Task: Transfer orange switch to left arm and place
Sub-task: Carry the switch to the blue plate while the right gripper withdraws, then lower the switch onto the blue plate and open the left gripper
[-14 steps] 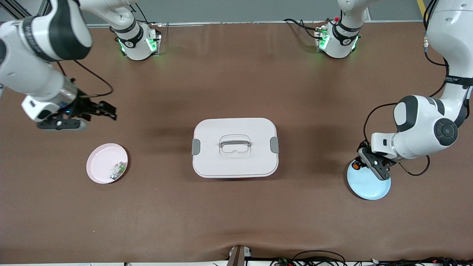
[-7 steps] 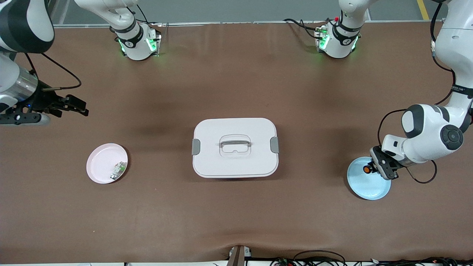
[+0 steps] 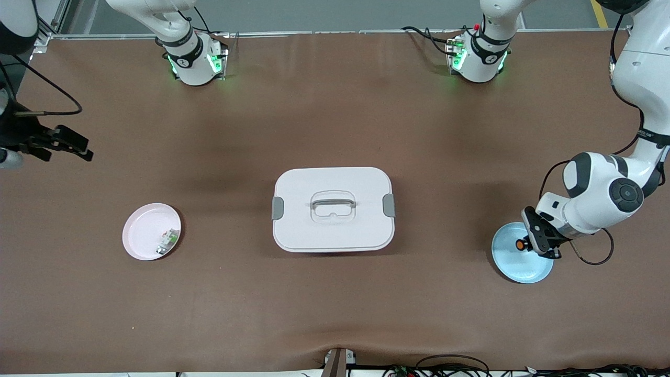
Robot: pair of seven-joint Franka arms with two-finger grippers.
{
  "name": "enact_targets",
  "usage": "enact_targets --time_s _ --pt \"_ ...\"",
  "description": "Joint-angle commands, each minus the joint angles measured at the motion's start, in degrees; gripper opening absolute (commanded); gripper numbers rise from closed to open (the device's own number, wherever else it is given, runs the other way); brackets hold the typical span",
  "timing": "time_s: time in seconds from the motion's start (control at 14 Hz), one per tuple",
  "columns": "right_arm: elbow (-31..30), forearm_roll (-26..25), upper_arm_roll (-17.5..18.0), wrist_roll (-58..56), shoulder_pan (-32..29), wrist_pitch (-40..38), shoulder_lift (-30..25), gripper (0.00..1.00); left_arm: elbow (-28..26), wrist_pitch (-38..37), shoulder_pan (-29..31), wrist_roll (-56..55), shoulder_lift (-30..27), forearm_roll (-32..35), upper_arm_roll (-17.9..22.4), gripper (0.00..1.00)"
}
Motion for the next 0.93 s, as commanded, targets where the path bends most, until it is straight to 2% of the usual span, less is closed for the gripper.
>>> enact_targets --time_s 0.0,0.29,0.57,0.64,0.72,0.86 --pt "4.55 -1.10 1.09 0.08 -2.12 -2.72 2.01 1.00 1.04 4.10 0.40 5.84 2.79 0.88 -0.23 0.00" --pt "4.73 -1.01 1.18 0.08 -1.95 -2.72 2.36 1.00 2.97 4.46 0.14 6.90 4.73 1.05 -0.23 0.00" --pt "4.73 -0.92 1.18 -0.01 -1.69 -2.72 3.24 1.00 2.71 4.37 0.57 6.65 4.65 0.97 -0.23 0.01" --pt "4.73 -0.92 1.18 -0.01 -1.60 -2.63 3.33 1.00 2.71 4.37 1.01 6.65 4.65 0.97 -0.23 0.20" --pt "4.81 -1.01 1.18 -0.01 -1.60 -2.63 3.33 1.00 2.80 4.37 1.10 6.56 4.73 0.88 -0.23 0.99" --pt "5.69 -1.01 1.18 -0.01 -1.86 -2.72 3.33 1.00 2.80 3.85 1.45 6.30 4.39 0.26 -0.23 1.00"
